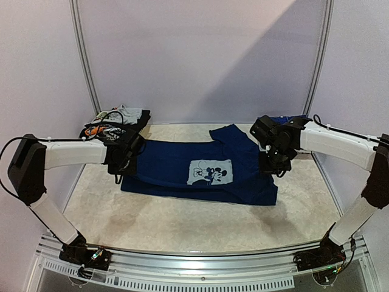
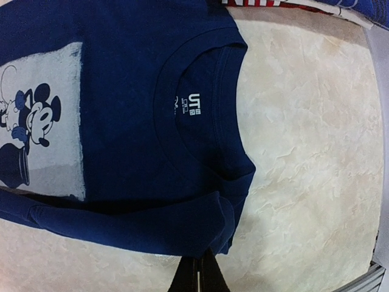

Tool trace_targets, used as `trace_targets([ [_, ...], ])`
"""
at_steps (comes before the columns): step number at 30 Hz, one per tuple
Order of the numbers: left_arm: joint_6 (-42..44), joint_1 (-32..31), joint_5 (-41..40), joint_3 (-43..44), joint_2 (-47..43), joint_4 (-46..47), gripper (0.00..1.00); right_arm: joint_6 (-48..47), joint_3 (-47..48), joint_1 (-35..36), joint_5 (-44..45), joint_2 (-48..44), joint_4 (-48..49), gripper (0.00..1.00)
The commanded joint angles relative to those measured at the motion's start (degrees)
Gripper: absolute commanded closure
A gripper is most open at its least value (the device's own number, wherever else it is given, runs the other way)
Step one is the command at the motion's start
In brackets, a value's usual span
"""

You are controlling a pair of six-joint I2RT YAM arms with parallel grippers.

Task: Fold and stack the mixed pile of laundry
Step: Fold the 1/3-folded T-shirt at the center of the board.

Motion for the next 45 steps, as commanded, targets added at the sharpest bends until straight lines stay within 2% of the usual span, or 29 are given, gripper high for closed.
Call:
trace_targets([
  [1,1.3,2.0,-0.4,1.5,2.0,0.8,1.0,-2.1,2.2,-2.1,0.0,2.7,0.8,1.0],
  [19,2.4,5.0,2.2,3.6,9.9,6.1,1.0,-4.5,7.8,-6.3,1.0,14.1,1.6,1.0],
  [25,3.9,6.4,3.0,3.5,12.2,11.3,0.98,-3.8,9.4,-8.1,1.5,18.2,2.2,0.91],
  [26,4.1,6.6,3.2,3.5,12.6,12.2,0.94,-3.8,9.4,-8.5,1.4,18.9,2.5,0.88],
  [27,4.3,6.9,3.4,3.6,12.9,12.8,0.86,-3.6,9.4,-8.9,1.2,19.3,2.8,0.82],
  [28,4.3,7.2,3.7,3.7,13.2,13.0,0.73,-3.5,9.4,-9.5,0.7,19.6,3.1,0.75],
  [30,3.8,7.5,3.7,3.2,12.2,13.2,0.4,-3.6,9.1,-10.5,-0.5,19.7,4.2,0.6],
  [32,3.5,7.5,3.9,1.3,9.6,14.3,0.19,-3.8,8.6,-11.5,-1.2,18.9,5.2,0.49],
  [33,3.3,7.6,3.9,0.2,8.1,14.6,0.14,-3.8,8.3,-12.0,-1.3,18.0,5.3,0.45],
  [36,2.6,7.5,3.9,-3.0,3.2,14.2,0.08,-4.8,5.5,-12.6,-1.6,14.7,7.4,0.35],
  [40,0.6,7.4,5.3,-9.2,-2.9,13.9,0.1,-6.5,-2.6,-12.6,-3.2,6.0,12.9,0.24],
  [45,-1.0,7.5,9.1,-17.4,-10.9,16.2,0.16,-5.2,-17.0,-12.9,-10.8,-4.7,20.6,0.24],
])
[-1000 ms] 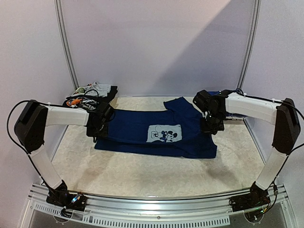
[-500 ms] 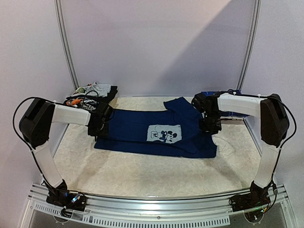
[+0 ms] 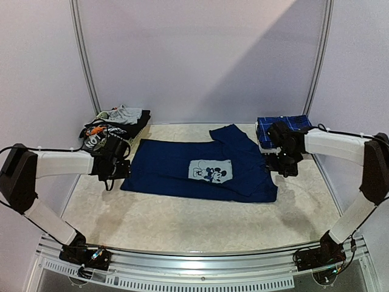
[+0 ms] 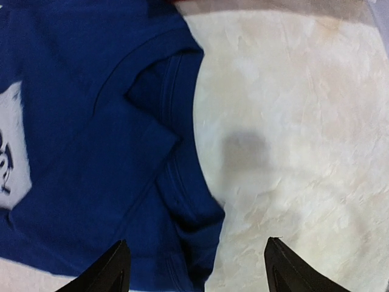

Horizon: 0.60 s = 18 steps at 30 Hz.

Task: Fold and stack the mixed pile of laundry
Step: Fold the 1/3-folded T-shirt at the center of the board, then move the 1/3-folded T-shirt to the center of the board.

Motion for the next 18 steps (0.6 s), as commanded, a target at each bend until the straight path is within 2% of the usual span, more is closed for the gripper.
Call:
trace_targets([
  [1,-2.3,0.5,4.5,-6.9,-6.3,2.6,0.17,1.4,-10.6,-0.2,-8.4,-8.5,7.9,0.25],
  [5,-3.0,1.3,10.5,-11.5,-9.3,6.4,0.21,4.2,-20.6,-0.4,-21.8,-14.7,16.9,0.3],
  [7,-3.4,2.0,13.6,-13.5,-9.4,8.8,0.24,6.0,-23.6,-0.5,-25.3,-16.4,19.4,0.33],
  [14,-4.5,4.7,20.1,-17.6,-7.3,16.0,0.28,8.8,-29.4,-1.5,-25.3,-17.4,22.5,0.37],
  [18,-5.0,5.3,21.3,-18.5,-6.6,18.1,0.32,9.5,-32.3,-2.9,-25.7,-17.5,24.2,0.38],
])
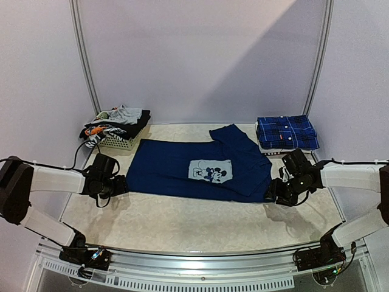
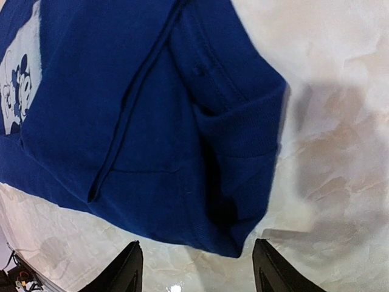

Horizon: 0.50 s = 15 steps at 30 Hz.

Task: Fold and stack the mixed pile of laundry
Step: Move the 1/3-folded T-shirt to the center of the board.

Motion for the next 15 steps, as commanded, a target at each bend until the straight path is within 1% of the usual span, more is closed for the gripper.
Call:
trace_targets([
  [1,-1.1,1.2,3.6,-1.5,0.7,5.9,0.32,1.7,-3.2,-1.6,-1.3,-1.1,3.8,0.38],
  [5,-1.3,1.6,3.6,-2.2,0.9,7.0,0.34,1.7,-5.1,-2.4,-2.3,0.0,7.1,0.43],
  [9,-1.6,2.0,4.1,-2.4,1.5,7.8,0.36,1.0,-5.4,-3.4,-2.9,2.1,9.2,0.54],
  [12,-1.9,2.2,4.3,-2.1,2.1,8.2,0.37,0.1,-5.7,-4.5,-3.9,4.2,10.4,0.69],
  [15,-2.1,2.5,5.1,-1.8,3.6,9.5,0.39,-0.4,-5.8,-5.0,-4.6,5.4,11.6,0.8],
])
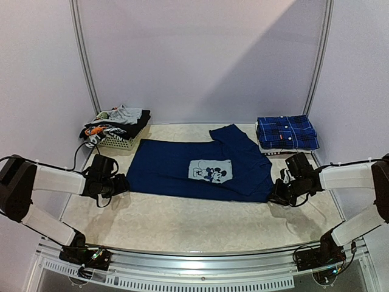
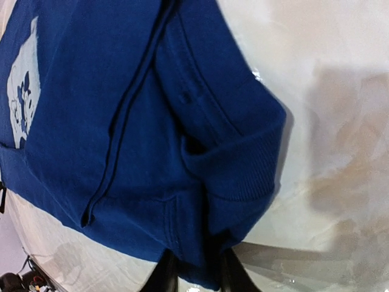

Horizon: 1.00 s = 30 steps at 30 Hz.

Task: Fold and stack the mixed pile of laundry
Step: Move the 1/3-folded T-shirt to the center of the board.

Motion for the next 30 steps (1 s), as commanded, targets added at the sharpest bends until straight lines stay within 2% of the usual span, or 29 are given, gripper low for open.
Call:
trace_targets([
  [1,-0.9,1.1,1.7,0.0,2.8,3.1,0.41,-1.2,-1.4,-1.0,-1.1,2.7,1.8,0.84],
  [5,-1.8,1.2,2.5,0.2,5.6,5.1,0.51,-2.0,-0.7,-1.0,-0.7,3.2,0.9,0.98],
  [8,-2.4,1.2,3.4,0.0,6.7,6.7,0.62,-2.8,0.0,-1.0,0.4,2.8,-0.5,1.0],
  [10,-2.6,1.2,3.9,-0.3,6.8,7.7,0.75,-3.2,0.5,-1.1,1.0,2.4,-1.3,1.0],
  [13,-2.5,1.1,4.6,-0.4,6.6,8.5,1.0,-3.7,2.0,-1.0,1.5,2.2,-3.1,1.0],
  [17,-1.6,0.6,4.3,2.3,5.2,4.8,1.0,-5.1,8.3,-1.1,2.1,2.7,-9.2,1.0],
  [21,0.1,0.5,2.2,9.2,1.7,-5.3,1.0,-7.6,21.2,-1.2,3.2,4.3,-18.5,1.0],
  [25,1.7,0.4,-0.6,16.0,-6.2,-13.7,1.0,-10.7,34.5,-1.2,5.3,4.3,-27.7,1.0],
  [30,1.9,0.2,-5.2,15.8,-10.5,-22.0,1.0,-13.0,35.2,-1.7,6.2,3.4,-33.2,1.0],
])
